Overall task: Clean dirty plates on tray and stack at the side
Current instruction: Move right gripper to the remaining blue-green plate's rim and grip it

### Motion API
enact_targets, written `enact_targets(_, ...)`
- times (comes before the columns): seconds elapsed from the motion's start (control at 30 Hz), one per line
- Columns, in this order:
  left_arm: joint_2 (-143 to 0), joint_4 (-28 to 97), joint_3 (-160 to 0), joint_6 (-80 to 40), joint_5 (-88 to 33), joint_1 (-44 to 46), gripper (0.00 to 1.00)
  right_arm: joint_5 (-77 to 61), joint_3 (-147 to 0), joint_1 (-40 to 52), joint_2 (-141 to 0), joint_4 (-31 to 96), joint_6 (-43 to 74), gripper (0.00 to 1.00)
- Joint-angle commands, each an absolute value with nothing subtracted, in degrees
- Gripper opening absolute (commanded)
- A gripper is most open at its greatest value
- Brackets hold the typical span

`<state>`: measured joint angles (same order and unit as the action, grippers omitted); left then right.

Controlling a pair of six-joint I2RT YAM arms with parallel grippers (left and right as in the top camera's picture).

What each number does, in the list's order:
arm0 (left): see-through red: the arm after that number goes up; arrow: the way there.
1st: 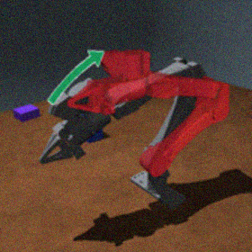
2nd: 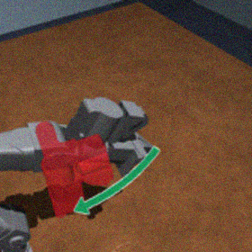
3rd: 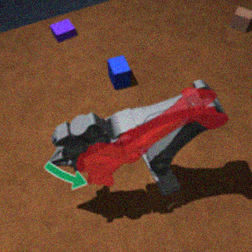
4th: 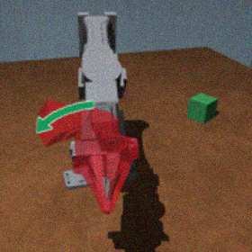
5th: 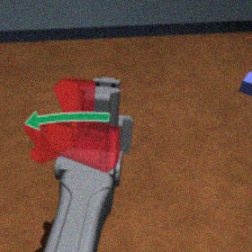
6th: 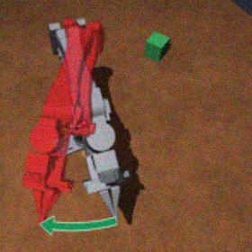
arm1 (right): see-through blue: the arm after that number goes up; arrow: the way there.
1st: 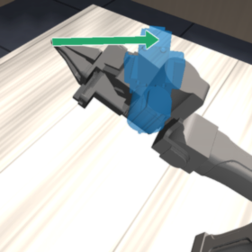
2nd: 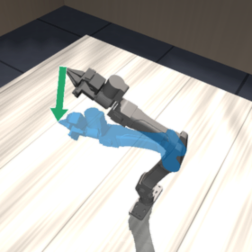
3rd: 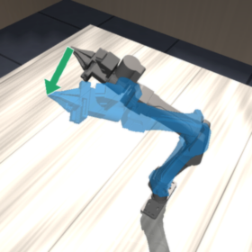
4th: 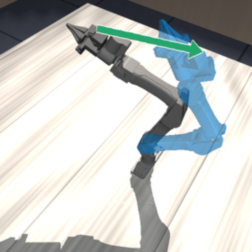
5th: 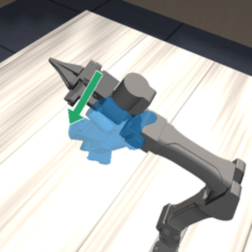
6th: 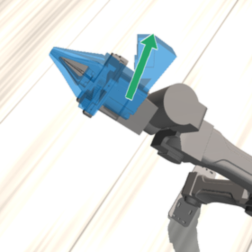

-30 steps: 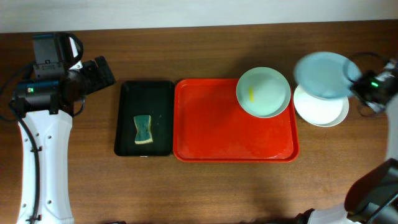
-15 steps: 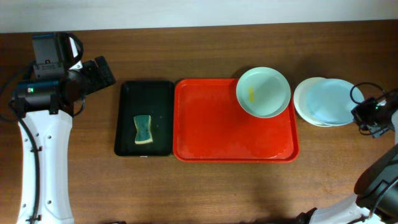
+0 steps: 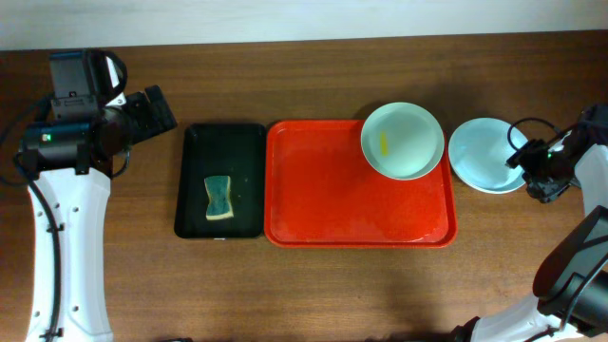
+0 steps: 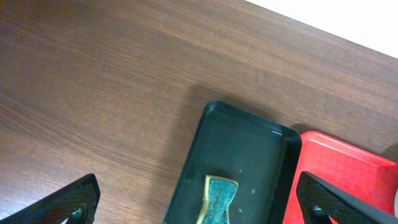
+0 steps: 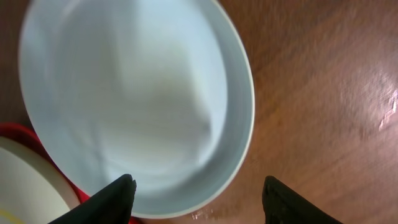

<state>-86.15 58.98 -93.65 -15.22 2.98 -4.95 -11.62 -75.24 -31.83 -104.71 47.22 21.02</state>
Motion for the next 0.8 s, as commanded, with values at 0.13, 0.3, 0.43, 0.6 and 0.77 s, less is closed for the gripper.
enact_targets(0.13,-86.46,58.89,-93.80,-15.77,2.59,-5.15,0.99,-19.29,-75.77,-31.81,-105.03,52.62,21.23,0.66)
enact_targets(0.3,-86.46,58.92,-93.80,-15.77,2.59,-5.15,0.99,-24.08,-75.77,-30.81,-105.03,55.35,16.69,0.66)
enact_targets(0.43,-86.46,58.89,-93.80,-15.77,2.59,-5.15,0.99,-23.81,-75.77,-25.30,-105.03,56.90,12.60,0.66)
enact_targets(0.6,-86.46,58.89,-93.80,-15.77,2.59,-5.15,0.99,-23.20,-75.77,-14.92,-105.06,57.60,8.25,0.67)
enact_targets(0.77,-86.46,58.89,-93.80,-15.77,2.59,-5.15,0.99,-16.71,-75.77,-4.51,-105.06,57.84,7.90,0.68)
